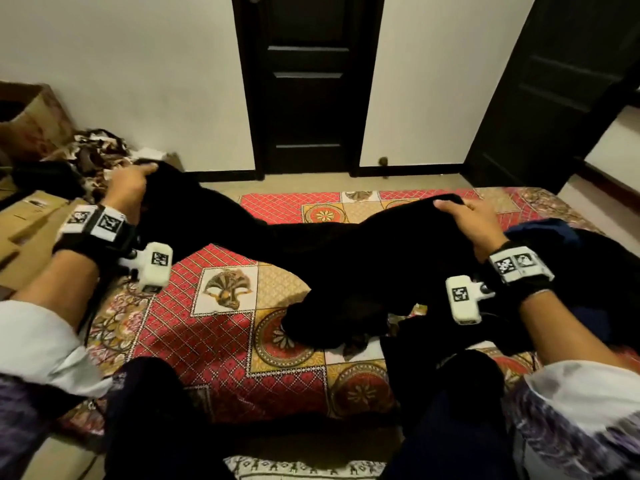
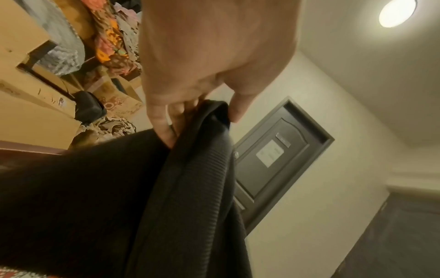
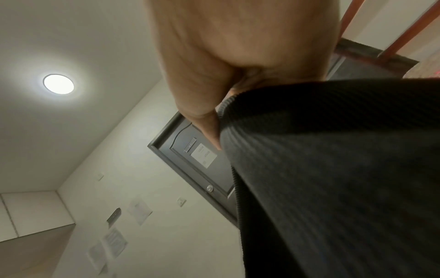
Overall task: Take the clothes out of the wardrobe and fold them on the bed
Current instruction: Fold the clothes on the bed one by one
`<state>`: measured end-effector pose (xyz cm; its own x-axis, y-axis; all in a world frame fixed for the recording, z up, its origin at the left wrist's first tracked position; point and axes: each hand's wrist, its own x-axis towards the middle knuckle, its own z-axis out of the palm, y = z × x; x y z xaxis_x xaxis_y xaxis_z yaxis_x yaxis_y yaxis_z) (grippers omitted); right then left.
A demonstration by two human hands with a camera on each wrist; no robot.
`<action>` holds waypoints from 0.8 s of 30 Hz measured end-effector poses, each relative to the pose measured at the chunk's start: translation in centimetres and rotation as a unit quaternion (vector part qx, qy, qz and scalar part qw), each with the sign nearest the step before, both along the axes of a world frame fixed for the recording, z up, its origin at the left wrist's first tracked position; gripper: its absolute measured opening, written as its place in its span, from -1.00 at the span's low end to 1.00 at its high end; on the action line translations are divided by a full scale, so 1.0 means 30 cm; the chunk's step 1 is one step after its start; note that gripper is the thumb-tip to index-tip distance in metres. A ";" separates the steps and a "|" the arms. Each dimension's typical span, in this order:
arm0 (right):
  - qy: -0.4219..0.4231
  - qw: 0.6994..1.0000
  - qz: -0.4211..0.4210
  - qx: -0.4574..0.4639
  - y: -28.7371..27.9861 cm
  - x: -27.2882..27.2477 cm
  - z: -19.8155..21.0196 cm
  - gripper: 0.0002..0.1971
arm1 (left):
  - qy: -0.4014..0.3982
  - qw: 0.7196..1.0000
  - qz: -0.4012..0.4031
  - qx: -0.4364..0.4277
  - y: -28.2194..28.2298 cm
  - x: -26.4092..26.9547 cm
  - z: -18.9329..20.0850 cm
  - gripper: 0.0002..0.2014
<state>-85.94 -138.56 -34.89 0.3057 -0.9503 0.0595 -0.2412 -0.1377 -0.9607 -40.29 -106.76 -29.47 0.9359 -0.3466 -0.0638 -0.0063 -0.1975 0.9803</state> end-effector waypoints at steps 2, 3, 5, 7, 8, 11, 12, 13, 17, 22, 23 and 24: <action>0.004 0.999 0.039 0.007 0.075 0.046 -0.015 -0.73 | 0.014 0.996 -0.077 0.042 -0.024 -0.044 -0.106 -0.92; 0.003 0.998 0.063 0.010 0.125 0.063 -0.020 -0.76 | 0.007 0.991 -0.114 0.076 -0.046 -0.085 -0.173 -0.80; -0.004 0.994 0.106 0.017 0.239 0.098 -0.020 -0.80 | -0.027 0.978 -0.163 0.125 -0.070 -0.210 -0.313 -0.38; 0.002 0.986 0.163 -0.020 0.377 0.138 -0.051 -0.85 | -0.008 0.953 -0.248 0.172 -0.090 -0.384 -0.443 -0.25; 0.011 0.979 0.199 -0.048 0.458 0.161 -0.080 -0.82 | 0.048 0.933 -0.311 0.173 -0.092 -0.488 -0.497 -0.31; 0.065 0.944 0.303 -0.110 0.679 0.216 -0.202 -0.75 | 0.301 0.880 -0.366 0.044 -0.077 -0.790 -0.527 -0.61; 0.093 0.929 0.337 -0.121 0.733 0.226 -0.246 -0.74 | 0.349 0.874 -0.338 -0.010 -0.077 -0.844 -0.535 -0.67; 0.125 0.910 0.372 -0.131 0.778 0.226 -0.280 -0.73 | 0.375 0.871 -0.314 -0.056 -0.075 -0.877 -0.542 -0.65; 0.231 0.849 0.471 -0.057 0.815 0.190 -0.374 -0.46 | 0.419 0.866 -0.225 -0.153 -0.064 -0.819 -0.529 -0.58; 0.144 0.907 0.381 0.109 0.678 0.146 -0.480 -0.73 | 0.386 0.877 -0.255 -0.132 -0.074 -0.744 -0.443 -0.82; 0.109 0.941 0.298 0.115 0.632 0.137 -0.489 -0.80 | 0.385 0.878 -0.248 -0.139 -0.070 -0.728 -0.429 -0.89; 0.082 0.970 0.204 0.101 0.578 0.127 -0.499 -0.83 | 0.383 0.879 -0.240 -0.151 -0.061 -0.713 -0.414 -0.92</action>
<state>-82.13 -121.22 -49.86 0.6482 -0.7356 -0.1968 -0.3583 -0.0667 -0.9312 -61.70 -108.60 -41.91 0.3987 -0.8000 -0.4484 0.6676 -0.0821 0.7400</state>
